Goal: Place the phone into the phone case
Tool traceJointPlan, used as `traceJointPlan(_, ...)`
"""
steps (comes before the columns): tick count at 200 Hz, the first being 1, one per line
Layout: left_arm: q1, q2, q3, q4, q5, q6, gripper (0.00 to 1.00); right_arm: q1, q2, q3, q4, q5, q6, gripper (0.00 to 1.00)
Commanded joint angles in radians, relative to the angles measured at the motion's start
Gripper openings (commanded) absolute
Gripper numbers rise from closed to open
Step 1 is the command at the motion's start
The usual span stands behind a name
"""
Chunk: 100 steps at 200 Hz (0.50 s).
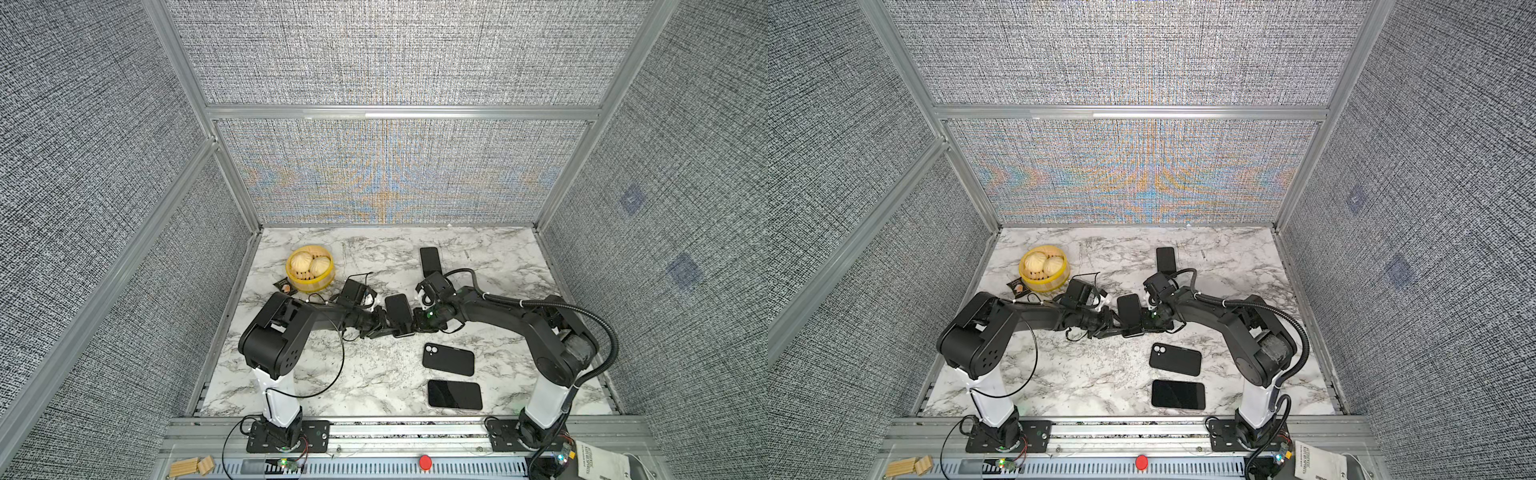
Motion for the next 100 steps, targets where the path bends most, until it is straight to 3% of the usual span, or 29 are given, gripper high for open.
traceJointPlan(1, -0.002, 0.012, -0.005, -0.054, -0.065, 0.011, 0.37, 0.004, 0.005, -0.002, 0.015, -0.031, 0.010, 0.17)
traceJointPlan(100, -0.004, 0.031, -0.015, -0.027, -0.058, 0.005, 0.34, 0.016, 0.041, -0.005, 0.051, -0.080, 0.028, 0.07)
